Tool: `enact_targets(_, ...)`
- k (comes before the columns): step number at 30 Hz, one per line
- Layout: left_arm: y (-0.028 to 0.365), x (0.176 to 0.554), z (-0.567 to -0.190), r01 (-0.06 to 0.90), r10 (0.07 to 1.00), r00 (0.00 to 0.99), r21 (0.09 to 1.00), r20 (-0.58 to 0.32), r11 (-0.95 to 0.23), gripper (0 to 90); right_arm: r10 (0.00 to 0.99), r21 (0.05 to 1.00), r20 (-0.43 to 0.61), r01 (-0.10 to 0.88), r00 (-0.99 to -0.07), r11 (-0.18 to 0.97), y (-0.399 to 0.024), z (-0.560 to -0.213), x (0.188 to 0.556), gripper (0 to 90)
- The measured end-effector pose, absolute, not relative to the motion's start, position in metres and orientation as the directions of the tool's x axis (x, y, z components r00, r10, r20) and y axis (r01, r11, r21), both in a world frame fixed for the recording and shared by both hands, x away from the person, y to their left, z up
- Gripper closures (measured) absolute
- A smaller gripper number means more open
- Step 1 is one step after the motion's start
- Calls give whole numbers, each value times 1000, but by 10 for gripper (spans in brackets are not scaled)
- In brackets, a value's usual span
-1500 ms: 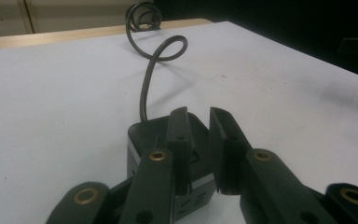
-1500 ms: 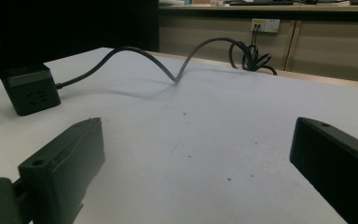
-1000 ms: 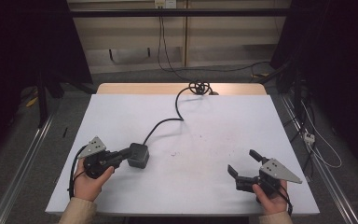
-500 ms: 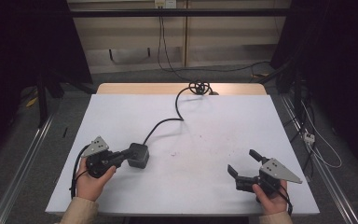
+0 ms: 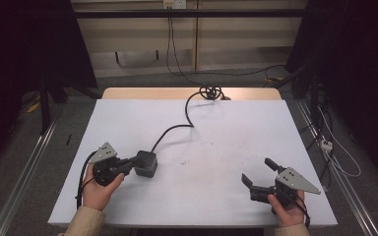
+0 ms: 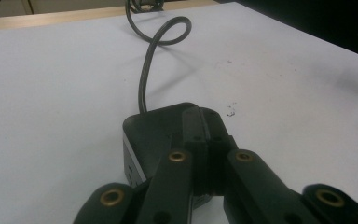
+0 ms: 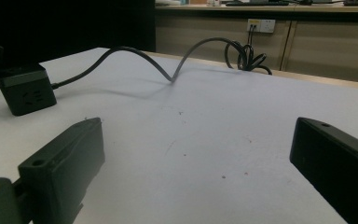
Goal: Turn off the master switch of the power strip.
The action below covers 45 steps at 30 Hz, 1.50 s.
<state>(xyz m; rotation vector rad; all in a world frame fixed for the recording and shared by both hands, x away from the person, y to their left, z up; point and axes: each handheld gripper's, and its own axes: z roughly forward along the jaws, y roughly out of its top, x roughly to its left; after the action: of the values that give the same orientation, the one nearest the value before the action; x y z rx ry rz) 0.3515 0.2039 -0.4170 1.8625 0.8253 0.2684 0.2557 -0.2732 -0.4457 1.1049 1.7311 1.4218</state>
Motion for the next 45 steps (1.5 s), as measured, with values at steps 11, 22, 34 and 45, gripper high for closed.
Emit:
enact_targets(11, 198, 356, -417, 425, 649, 738, 873, -182, -238, 900, 900, 976, 37, 209, -434, 61, -279, -445, 250, 26)
enact_targets(22, 198, 357, -418, 436, 658, 734, 860, -170, -265, 900, 900, 976, 33, 207, -435, 64, -278, -444, 250, 26)
enact_targets(34, 197, 357, -420, 438, 669, 728, 853, -151, -283, 900, 900, 976, 32, 209, -434, 66, -279, -444, 250, 26)
enact_targets(45, 197, 358, -421, 434, 669, 729, 854, -147, -285, 900, 899, 976, 30, 207, -438, 68, -279, -444, 250, 26)
